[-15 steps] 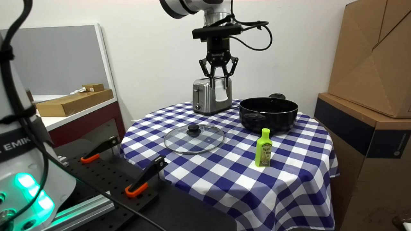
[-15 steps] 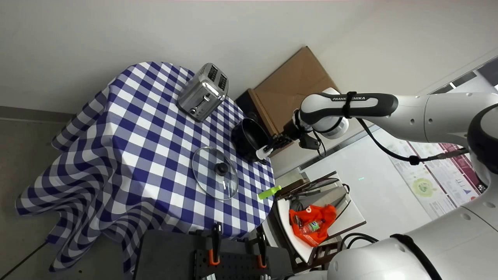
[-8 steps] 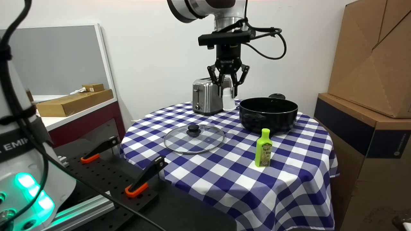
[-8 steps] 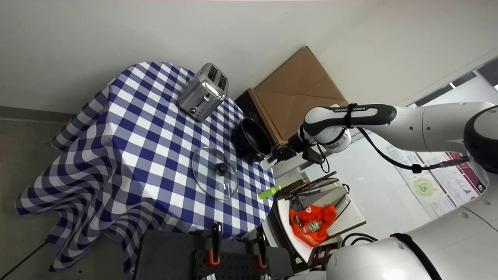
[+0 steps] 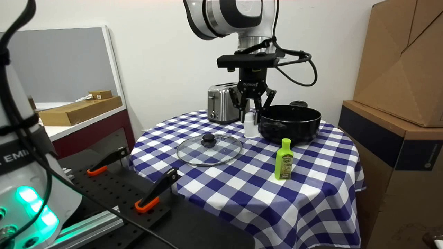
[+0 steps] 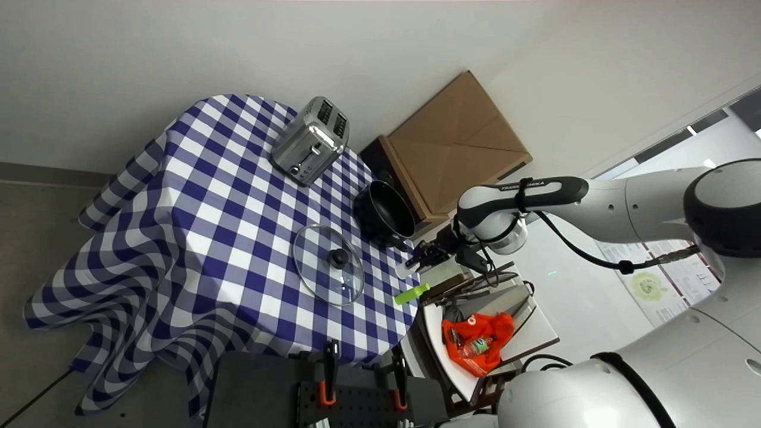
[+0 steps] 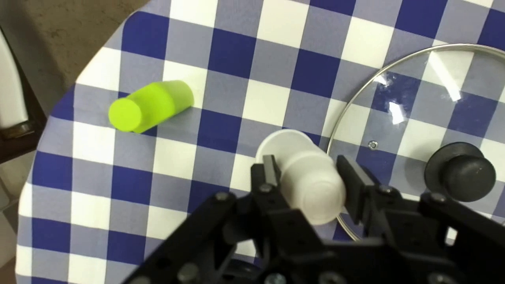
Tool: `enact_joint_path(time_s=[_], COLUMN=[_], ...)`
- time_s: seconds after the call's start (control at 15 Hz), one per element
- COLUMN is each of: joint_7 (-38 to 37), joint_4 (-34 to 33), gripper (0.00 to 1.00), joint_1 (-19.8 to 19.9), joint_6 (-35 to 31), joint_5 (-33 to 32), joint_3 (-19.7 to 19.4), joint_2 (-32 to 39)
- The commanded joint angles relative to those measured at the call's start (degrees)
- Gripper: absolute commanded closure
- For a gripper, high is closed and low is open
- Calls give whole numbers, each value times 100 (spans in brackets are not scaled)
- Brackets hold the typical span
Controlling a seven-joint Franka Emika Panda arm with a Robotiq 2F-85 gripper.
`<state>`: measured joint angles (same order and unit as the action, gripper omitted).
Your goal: Move the white bottle to the right
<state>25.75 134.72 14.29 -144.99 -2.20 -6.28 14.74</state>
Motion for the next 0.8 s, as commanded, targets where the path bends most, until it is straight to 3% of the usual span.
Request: enact_joint_path(time_s=[0.0, 0.73], joint_7=[28, -54], joint_4=[-11, 15], gripper=[84, 84], joint_1=[96, 236], joint_6=[-233, -449], joint_5=[185, 52], joint_3=[14, 8], joint_2=[257, 898])
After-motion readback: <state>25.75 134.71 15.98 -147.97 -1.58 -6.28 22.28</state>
